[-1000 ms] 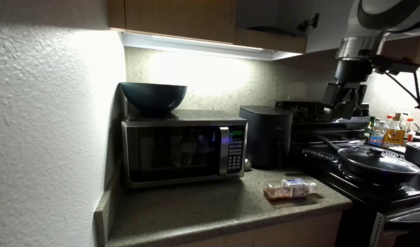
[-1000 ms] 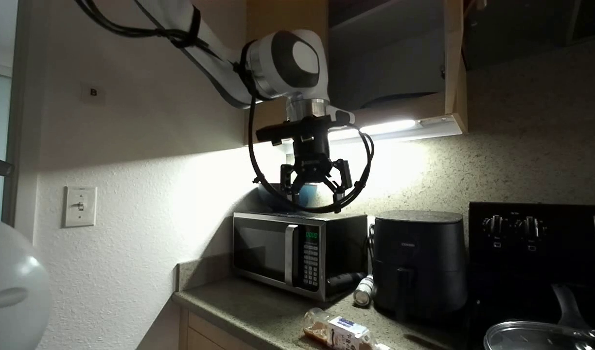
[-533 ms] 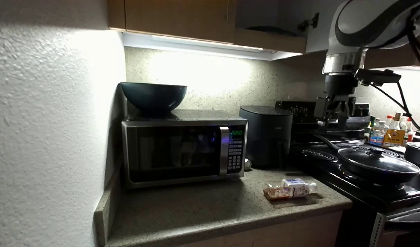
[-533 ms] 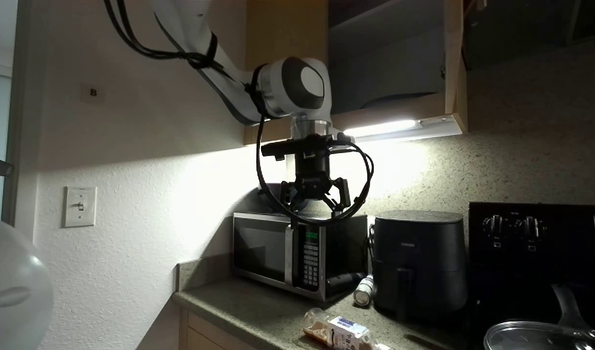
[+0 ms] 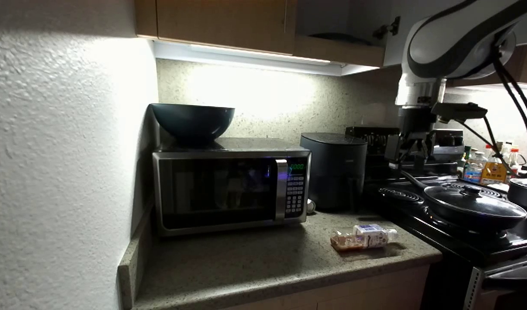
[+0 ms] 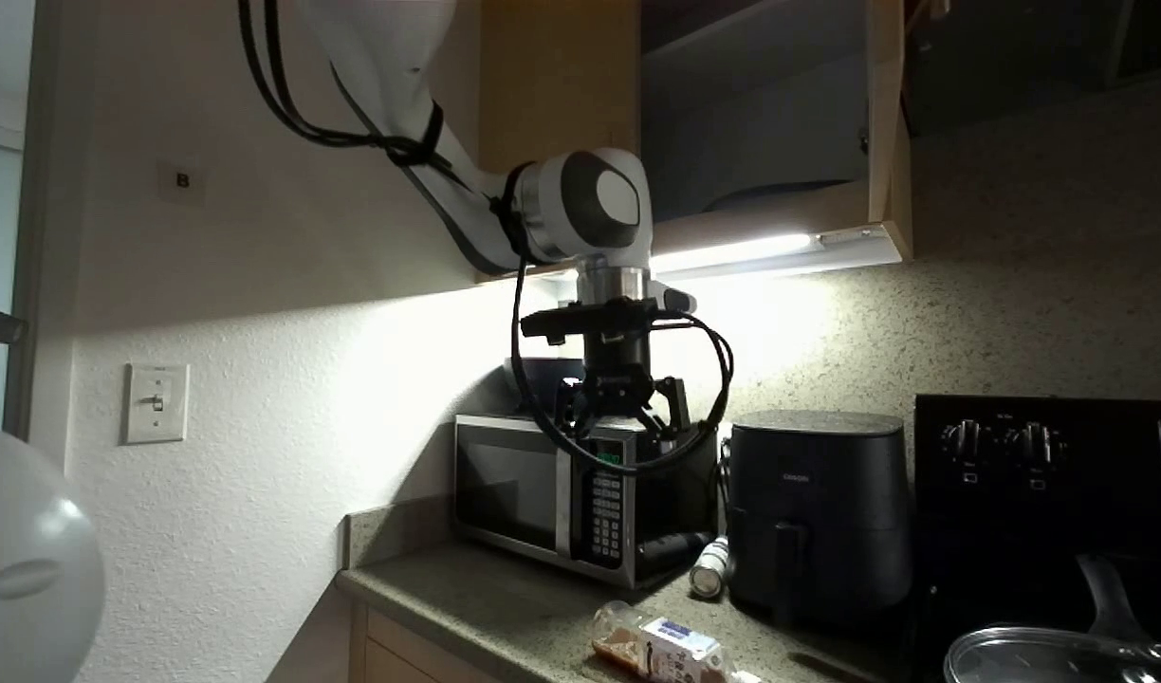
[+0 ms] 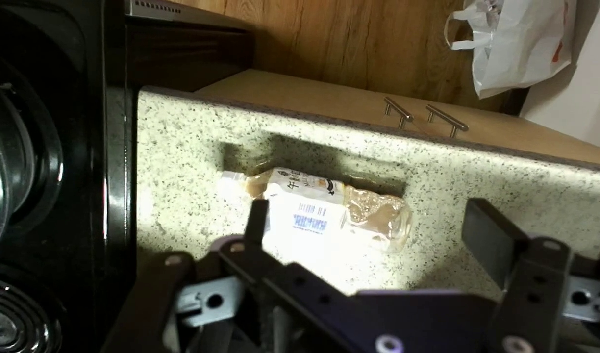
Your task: Put the bottle in the top cabinet
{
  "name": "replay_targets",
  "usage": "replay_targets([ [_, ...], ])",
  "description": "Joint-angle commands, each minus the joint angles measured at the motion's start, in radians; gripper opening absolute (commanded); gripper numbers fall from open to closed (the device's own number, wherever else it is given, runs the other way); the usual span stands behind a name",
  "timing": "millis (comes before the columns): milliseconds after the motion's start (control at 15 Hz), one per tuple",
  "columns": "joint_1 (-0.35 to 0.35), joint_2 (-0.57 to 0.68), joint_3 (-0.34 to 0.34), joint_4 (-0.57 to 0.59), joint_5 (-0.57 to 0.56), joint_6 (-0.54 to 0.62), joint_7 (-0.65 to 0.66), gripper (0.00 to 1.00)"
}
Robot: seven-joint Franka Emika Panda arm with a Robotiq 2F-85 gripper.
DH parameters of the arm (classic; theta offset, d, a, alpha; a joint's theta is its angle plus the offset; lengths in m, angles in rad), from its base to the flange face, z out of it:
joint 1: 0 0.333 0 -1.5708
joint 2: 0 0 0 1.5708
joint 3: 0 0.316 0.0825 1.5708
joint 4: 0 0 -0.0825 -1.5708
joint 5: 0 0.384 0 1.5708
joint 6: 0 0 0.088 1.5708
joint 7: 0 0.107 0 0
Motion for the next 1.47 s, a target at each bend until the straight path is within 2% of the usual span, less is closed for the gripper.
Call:
replay_targets([
  [0,-0.004,0.111,0.005,0.03,0.01,0.049,-0.022,1.0],
  [467,-0.011,0.264,0.007,0.076,-0.001,0.108,-0.032,1.0],
  [933,-0.01,0.27,0.01,0.081,-0.001,0.087,0.0,1.0],
  [1200,-0.011,0.387,0.019,0.174,0.028,0.084,-0.075,1.0],
  [1400,-0.023,0.48,0.04,0.246,0.057,0.071,-0.227,1.0],
])
